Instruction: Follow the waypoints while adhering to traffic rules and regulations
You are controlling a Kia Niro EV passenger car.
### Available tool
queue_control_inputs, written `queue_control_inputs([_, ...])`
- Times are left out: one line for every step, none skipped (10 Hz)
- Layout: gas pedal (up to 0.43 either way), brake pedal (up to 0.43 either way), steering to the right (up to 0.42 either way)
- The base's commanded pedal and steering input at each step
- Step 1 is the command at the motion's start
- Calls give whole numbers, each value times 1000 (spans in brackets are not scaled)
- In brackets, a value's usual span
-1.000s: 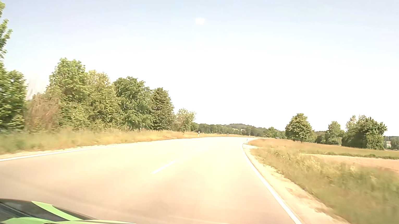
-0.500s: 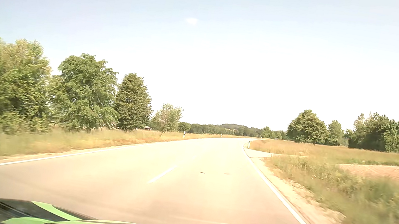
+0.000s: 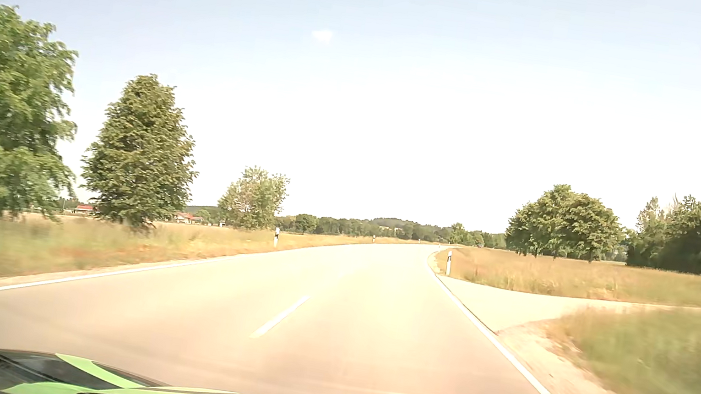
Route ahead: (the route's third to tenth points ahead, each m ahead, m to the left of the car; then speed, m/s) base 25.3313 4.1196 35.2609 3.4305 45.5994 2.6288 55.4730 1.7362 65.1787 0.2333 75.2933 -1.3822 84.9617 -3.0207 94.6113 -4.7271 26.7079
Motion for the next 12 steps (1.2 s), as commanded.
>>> queue_control_inputs([228, 0, 15])
queue_control_inputs([228, 0, 16])
queue_control_inputs([228, 0, 16])
queue_control_inputs([228, 0, 17])
queue_control_inputs([220, 0, 16])
queue_control_inputs([209, 0, 16])
queue_control_inputs([209, 0, 16])
queue_control_inputs([209, 0, 15])
queue_control_inputs([209, 0, 14])
queue_control_inputs([209, 0, 13])
queue_control_inputs([209, 0, 13])
queue_control_inputs([189, 0, 12])
